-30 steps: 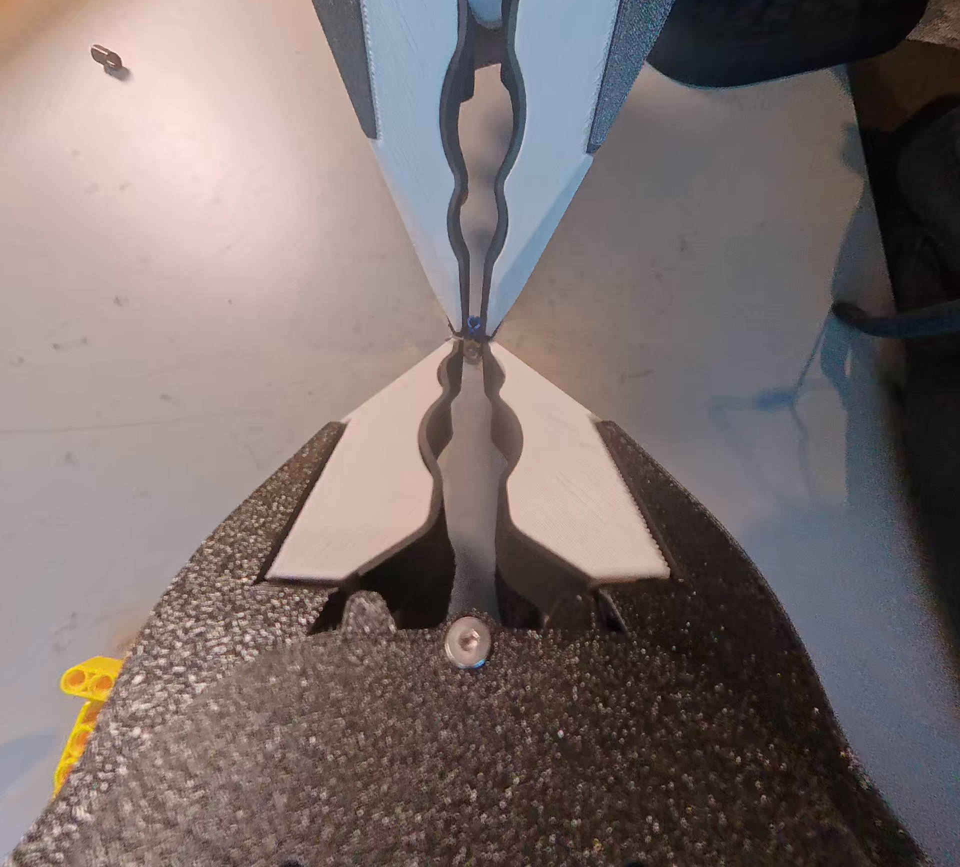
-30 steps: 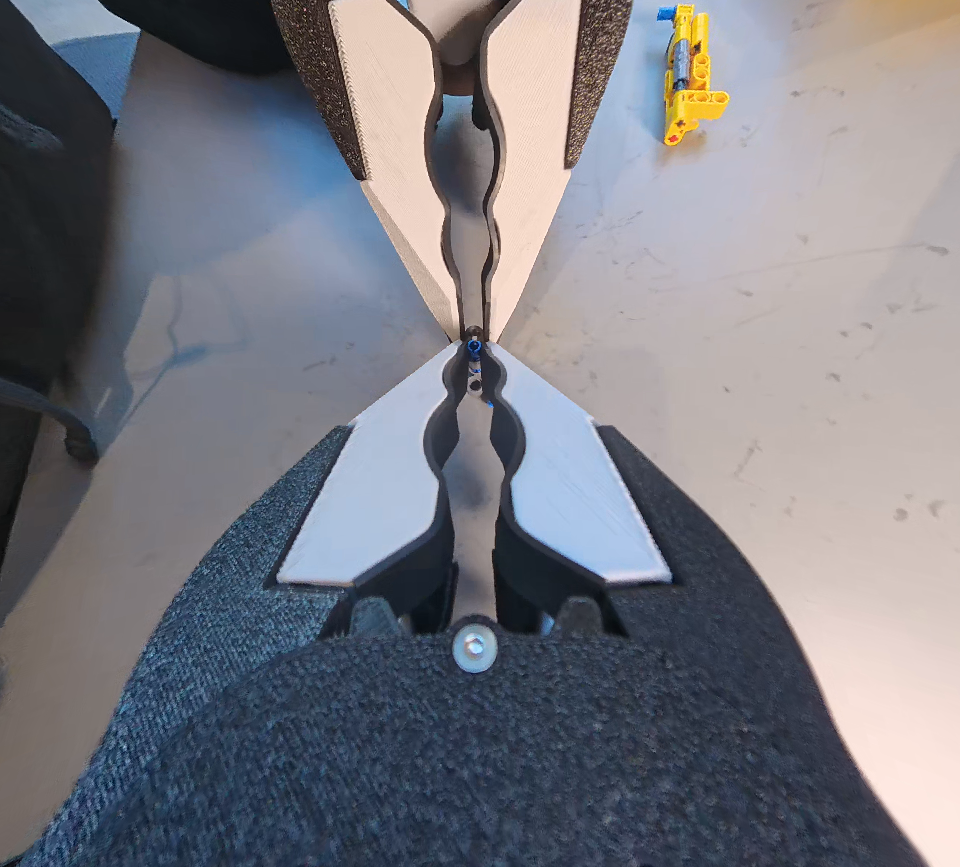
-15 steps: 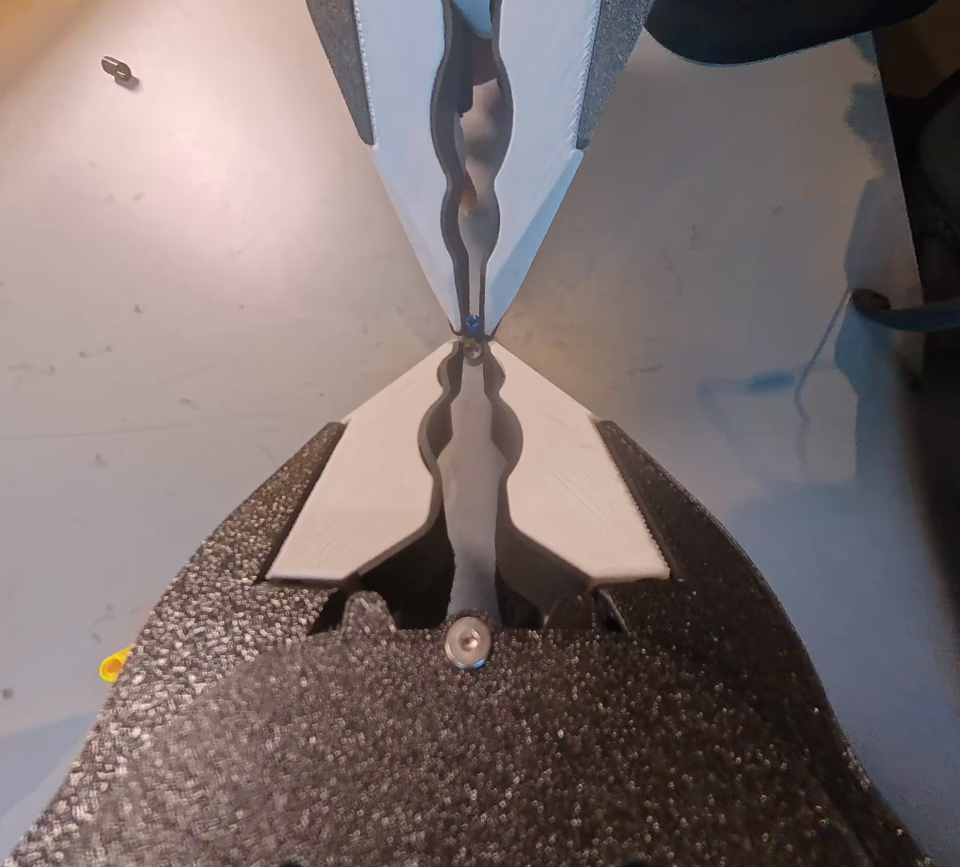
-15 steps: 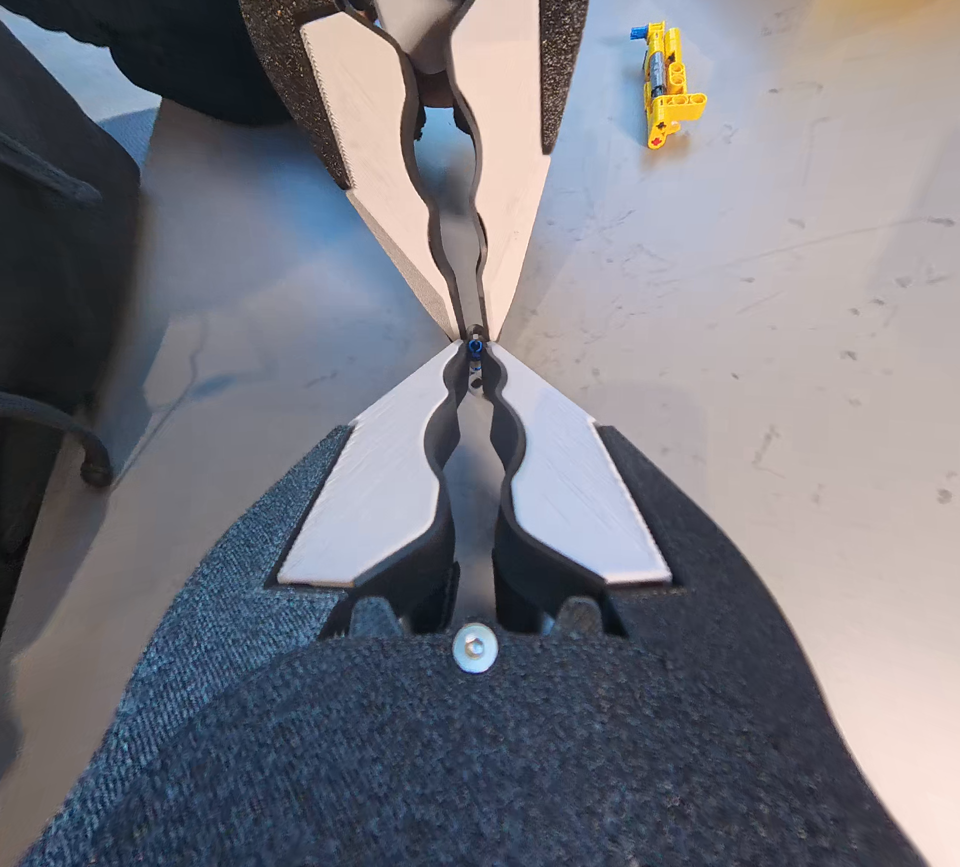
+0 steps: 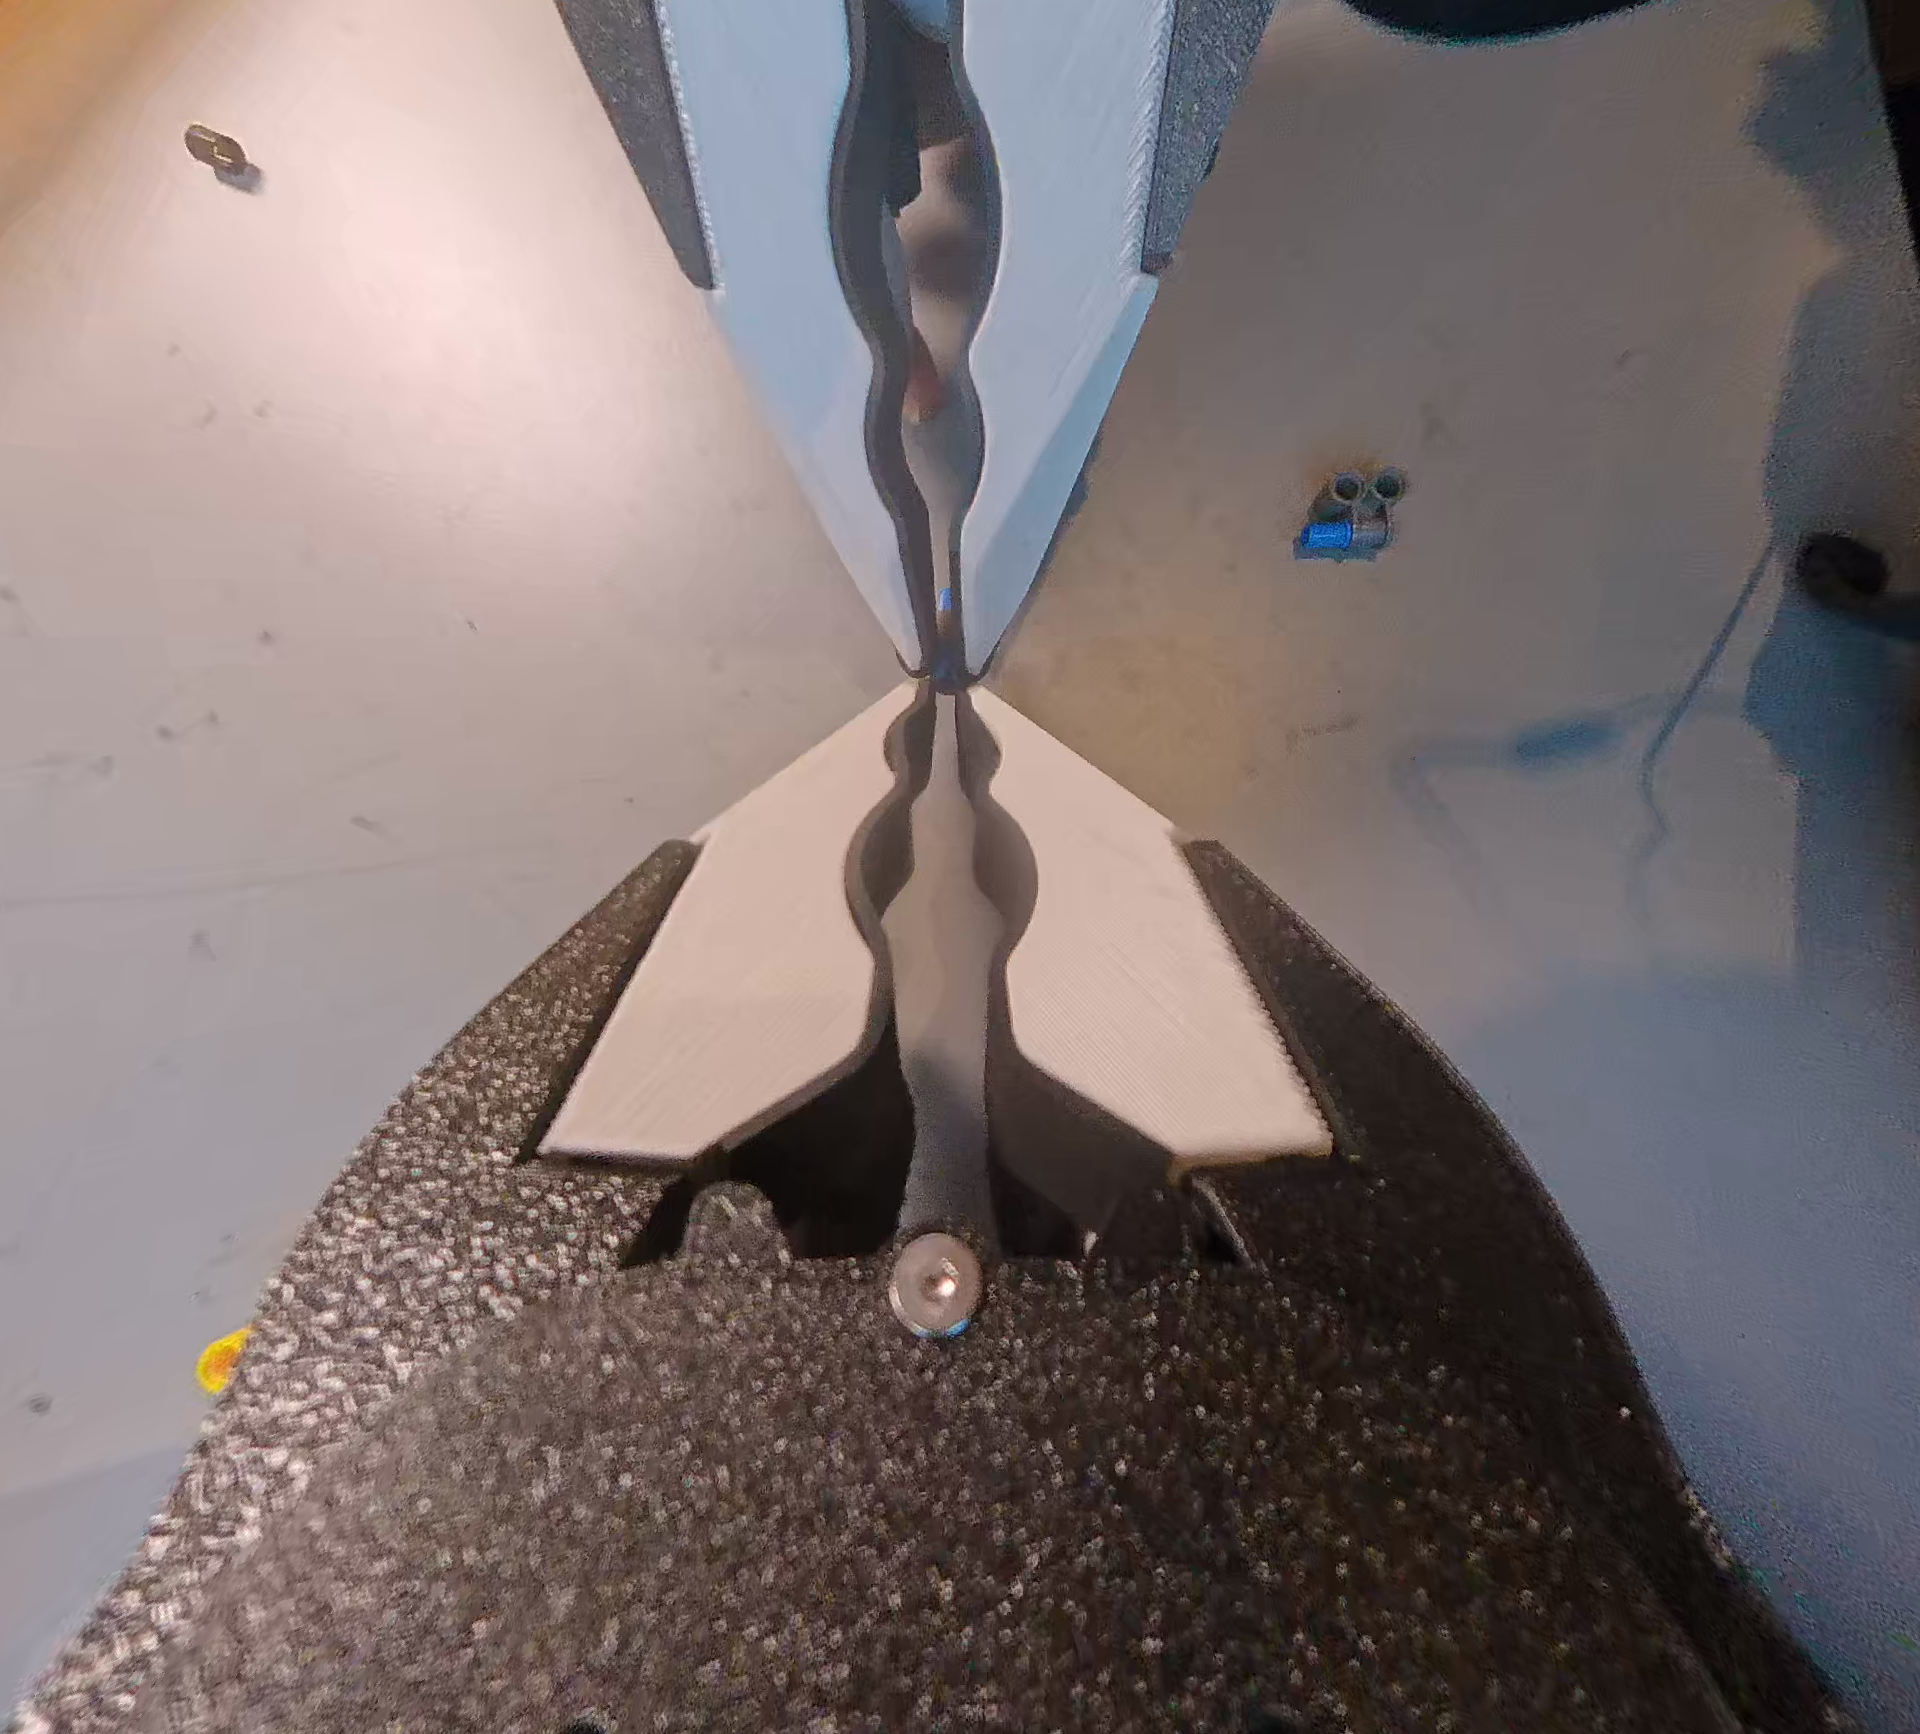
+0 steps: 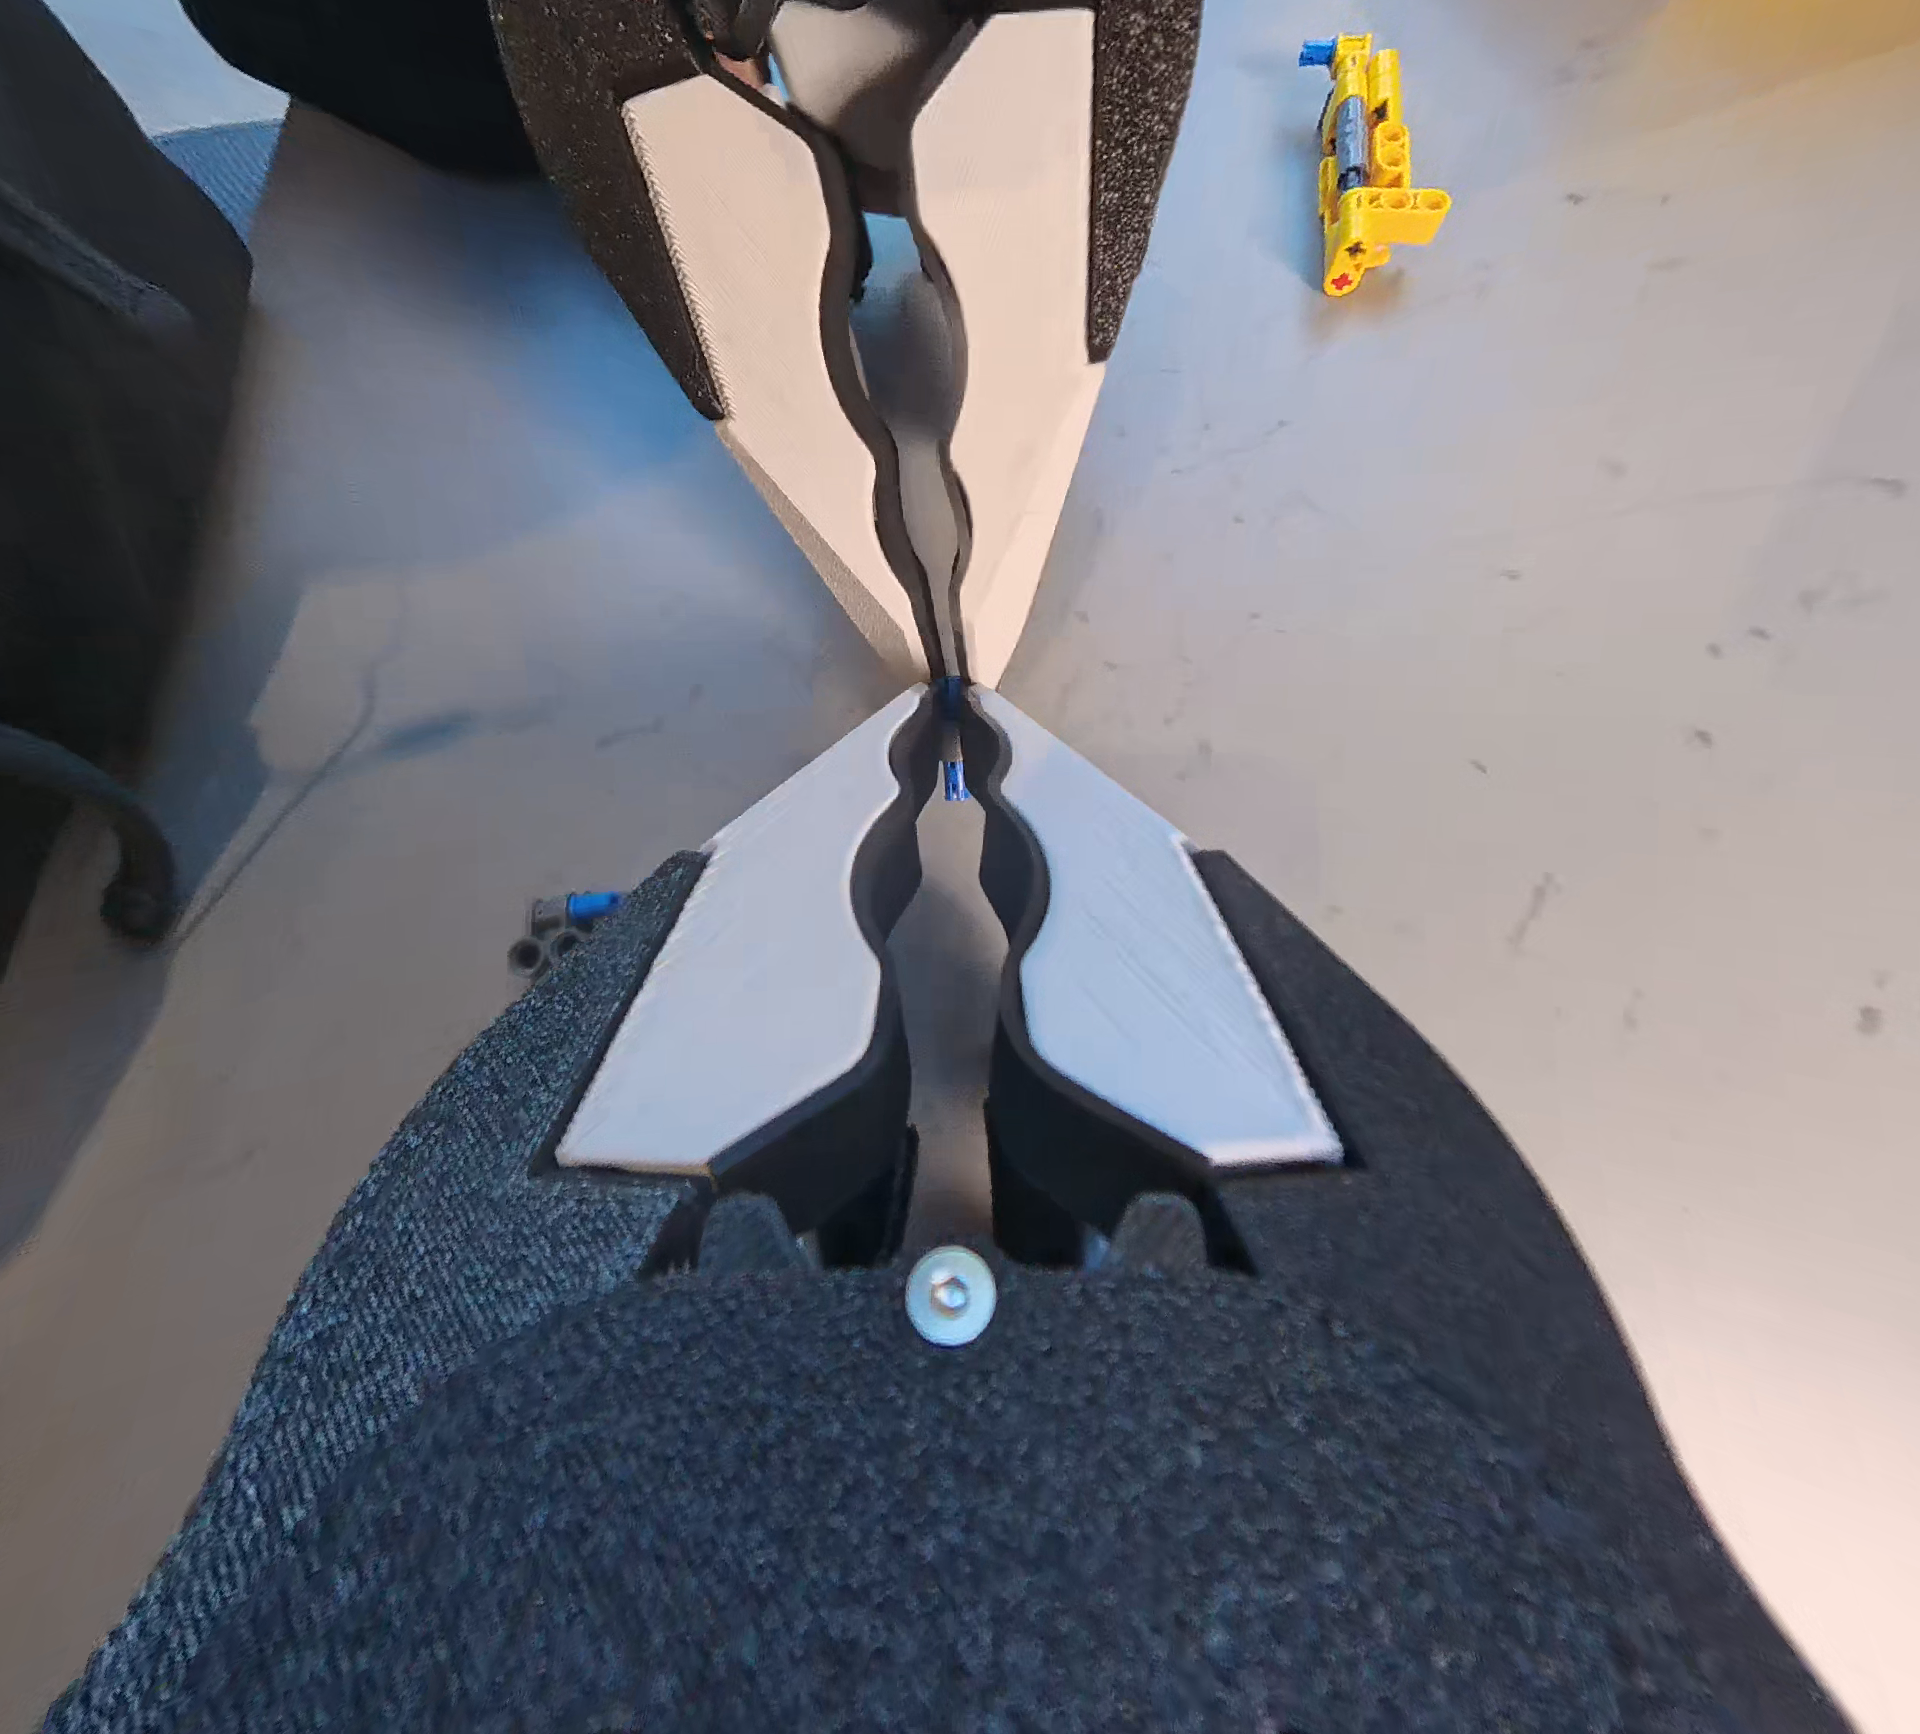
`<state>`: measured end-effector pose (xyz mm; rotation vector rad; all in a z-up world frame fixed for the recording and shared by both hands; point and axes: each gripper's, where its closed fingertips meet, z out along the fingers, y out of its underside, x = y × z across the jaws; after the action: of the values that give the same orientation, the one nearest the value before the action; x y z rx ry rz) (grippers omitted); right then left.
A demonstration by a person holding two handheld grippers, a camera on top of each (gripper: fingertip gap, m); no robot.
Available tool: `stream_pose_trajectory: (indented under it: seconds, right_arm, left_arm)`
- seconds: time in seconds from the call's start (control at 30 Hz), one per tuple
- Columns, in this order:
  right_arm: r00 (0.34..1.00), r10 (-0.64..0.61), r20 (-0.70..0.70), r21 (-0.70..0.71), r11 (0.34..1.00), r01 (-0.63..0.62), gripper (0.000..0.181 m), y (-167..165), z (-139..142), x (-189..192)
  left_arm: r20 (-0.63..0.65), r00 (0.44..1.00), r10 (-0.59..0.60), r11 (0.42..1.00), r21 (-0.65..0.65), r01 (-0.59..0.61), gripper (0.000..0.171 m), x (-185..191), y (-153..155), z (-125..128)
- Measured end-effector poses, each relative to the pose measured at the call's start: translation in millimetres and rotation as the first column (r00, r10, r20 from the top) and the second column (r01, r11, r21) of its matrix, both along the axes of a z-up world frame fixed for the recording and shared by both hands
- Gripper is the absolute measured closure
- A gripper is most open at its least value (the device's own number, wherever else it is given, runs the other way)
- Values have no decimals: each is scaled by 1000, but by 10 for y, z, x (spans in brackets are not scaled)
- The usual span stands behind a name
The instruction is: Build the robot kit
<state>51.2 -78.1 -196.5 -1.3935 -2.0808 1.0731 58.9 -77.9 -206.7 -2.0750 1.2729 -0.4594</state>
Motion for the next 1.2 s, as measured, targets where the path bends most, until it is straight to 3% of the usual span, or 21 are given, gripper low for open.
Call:
stream_pose_trajectory:
  seconds: [0.23,0.33,0.57,0.83,0.9,1.2]
  right_arm:
    - [1000,15,-24,-61,998,-16,177,-42,66,13]
    - [1000,18,-12,1,1000,-18,162,30,108,124]
    - [1000,16,-9,56,998,-16,161,-90,132,398]
    - [981,62,183,155,984,-91,160,-509,-65,757]
    - [977,68,203,215,970,-112,162,-467,-156,738]
    - [959,238,156,228,936,-269,167,-64,-109,162]
  left_arm:
    - [108,994,-6,998,-54,12,168,16,-67,53]
    - [74,997,-4,999,-48,7,168,-60,-96,16]
    - [128,992,-20,999,-36,25,168,-10,-194,106]
    - [104,993,-49,999,-11,50,168,71,-231,146]
    - [99,994,-42,999,-8,43,168,48,-210,148]
    - [82,995,54,999,1,-55,168,-267,-131,164]
